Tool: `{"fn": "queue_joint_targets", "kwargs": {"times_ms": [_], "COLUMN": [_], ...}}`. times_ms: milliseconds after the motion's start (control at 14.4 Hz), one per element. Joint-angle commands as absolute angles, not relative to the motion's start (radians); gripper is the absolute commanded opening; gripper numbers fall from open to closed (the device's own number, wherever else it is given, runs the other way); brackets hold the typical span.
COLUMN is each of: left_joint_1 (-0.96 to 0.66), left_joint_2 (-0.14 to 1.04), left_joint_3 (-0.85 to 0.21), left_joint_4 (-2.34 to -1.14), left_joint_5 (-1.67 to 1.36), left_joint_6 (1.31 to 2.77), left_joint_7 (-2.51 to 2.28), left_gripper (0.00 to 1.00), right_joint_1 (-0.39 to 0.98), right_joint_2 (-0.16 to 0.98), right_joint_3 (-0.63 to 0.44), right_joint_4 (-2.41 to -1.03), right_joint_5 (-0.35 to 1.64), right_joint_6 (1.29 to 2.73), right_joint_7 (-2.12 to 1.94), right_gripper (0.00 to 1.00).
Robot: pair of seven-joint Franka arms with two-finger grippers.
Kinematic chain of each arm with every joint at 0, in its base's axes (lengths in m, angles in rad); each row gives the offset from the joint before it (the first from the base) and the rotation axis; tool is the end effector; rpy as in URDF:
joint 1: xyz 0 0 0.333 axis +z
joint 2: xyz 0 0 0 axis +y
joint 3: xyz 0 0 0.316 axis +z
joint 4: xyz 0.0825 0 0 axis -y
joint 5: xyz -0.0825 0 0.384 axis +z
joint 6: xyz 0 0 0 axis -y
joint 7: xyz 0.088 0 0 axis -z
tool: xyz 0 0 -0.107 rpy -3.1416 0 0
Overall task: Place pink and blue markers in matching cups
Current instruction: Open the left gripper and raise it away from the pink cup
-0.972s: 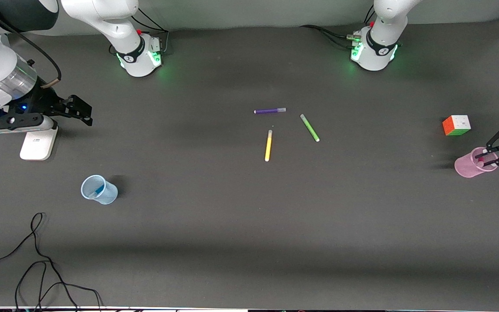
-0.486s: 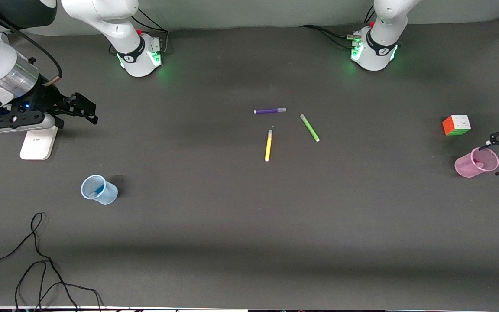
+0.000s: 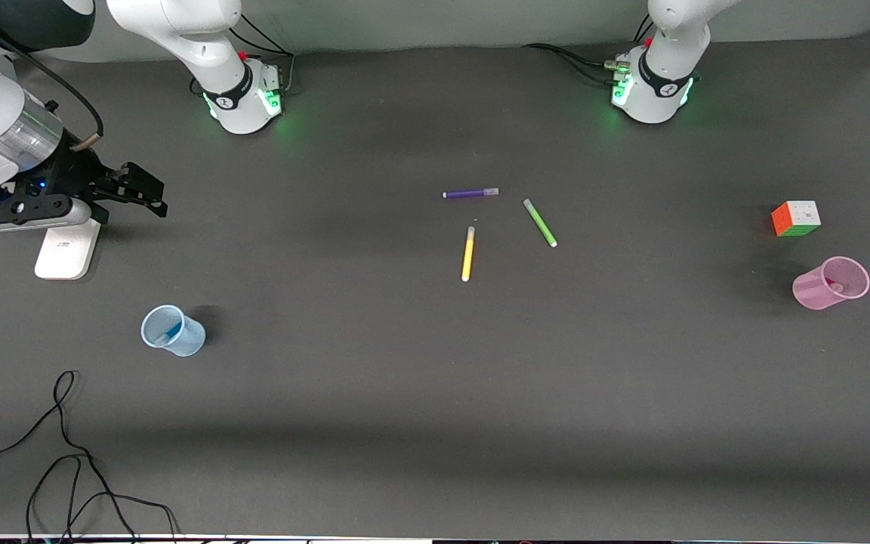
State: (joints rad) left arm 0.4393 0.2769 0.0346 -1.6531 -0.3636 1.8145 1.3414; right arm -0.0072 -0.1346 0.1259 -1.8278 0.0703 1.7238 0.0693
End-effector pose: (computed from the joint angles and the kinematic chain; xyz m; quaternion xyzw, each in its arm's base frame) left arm 0.5759 0.2602 0.4451 0.9141 -0.3647 0.0976 0.1480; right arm 0.5172 0.0719 0.5875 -0.9994 -0.0194 -0.0123 0.0276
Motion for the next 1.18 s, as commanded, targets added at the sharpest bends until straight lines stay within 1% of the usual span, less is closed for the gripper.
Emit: {"fn": "queue_joint_targets", "kwargs": {"times_ms": [0,278,694,764,1111], "left_joint_1": [0.32,0.119,-0.112,-0.124,-0.123], "left_joint_2": [0.164,0.081,0.043,0.044,0.046], "left_joint_3": [0.049,0.048,0.044,0.043,0.023], "left_joint_4": [-1.683,-1.681,-1.657,-1.645,-1.638], "left_joint_5": [-0.226,-0.092,0.021,0.023,0.023], "left_joint_6": [1.751,1.642,1.545,1.514,1.508], "left_joint_7": [1.02,0.552,0.12,0.057,0.026], "left_gripper": [0.99,0.99,0.99,0.99,0.99], "right_joint_1": [-0.015,-0.015,-0.014,-0.015,-0.014], "right_joint_2": [-0.14,-0.14,-0.138,-0.137,-0.117], "right_joint_3": [0.13,0.13,0.13,0.13,0.13], "right_joint_4": [-1.829,-1.824,-1.825,-1.825,-1.828], "right_joint_5": [0.086,0.086,0.084,0.084,0.084], "right_joint_6": [1.718,1.718,1.718,1.718,1.718], "right_joint_7": [0.083,0.083,0.086,0.086,0.08], "right_gripper": [1.0,1.0,1.0,1.0,1.0]}}
